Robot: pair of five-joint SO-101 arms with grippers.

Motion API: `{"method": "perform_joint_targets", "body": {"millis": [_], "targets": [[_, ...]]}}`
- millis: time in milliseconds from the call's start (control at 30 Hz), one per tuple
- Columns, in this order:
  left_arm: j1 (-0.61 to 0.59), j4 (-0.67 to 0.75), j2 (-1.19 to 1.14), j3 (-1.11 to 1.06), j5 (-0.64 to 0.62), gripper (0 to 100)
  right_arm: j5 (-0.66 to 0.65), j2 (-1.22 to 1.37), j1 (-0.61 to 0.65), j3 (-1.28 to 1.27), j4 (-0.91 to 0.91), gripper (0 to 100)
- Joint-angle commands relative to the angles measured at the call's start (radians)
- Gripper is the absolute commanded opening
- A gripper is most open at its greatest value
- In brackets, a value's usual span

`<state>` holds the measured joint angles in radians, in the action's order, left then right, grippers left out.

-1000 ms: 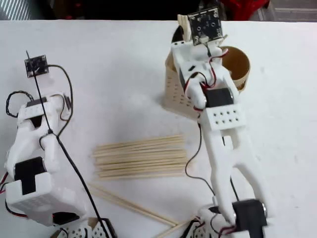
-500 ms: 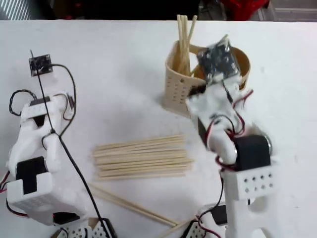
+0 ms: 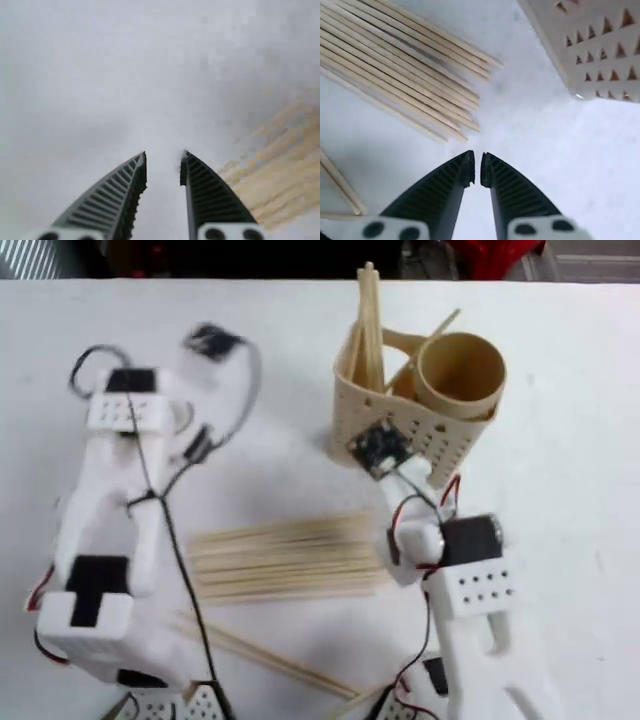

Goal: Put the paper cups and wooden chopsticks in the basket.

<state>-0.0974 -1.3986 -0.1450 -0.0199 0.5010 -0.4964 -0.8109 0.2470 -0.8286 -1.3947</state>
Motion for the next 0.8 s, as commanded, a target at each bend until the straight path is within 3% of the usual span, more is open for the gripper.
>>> {"method": "perform_joint_targets", "body": {"millis": [0,133,433,567,767], "targets": [[0.143,-0.232,0.044,0.153,0.195,14,-0.014,-0.019,-0.008,-0.146,0.145,4.1],[0.208,-0.15,0.042,0.055,0.258,14,-0.014,-0.013,-0.041,-0.226,0.239,4.2],[0.277,0.284,0.042,-0.338,0.296,14,-0.003,-0.018,-0.061,-0.43,0.476,4.1],[0.268,0.361,0.042,-0.439,0.379,14,-0.003,-0.018,-0.088,-0.436,0.487,4.0],[0.277,0.413,-0.005,-0.477,0.377,21,-0.003,-0.013,-0.088,-0.436,0.486,3.9]]}}
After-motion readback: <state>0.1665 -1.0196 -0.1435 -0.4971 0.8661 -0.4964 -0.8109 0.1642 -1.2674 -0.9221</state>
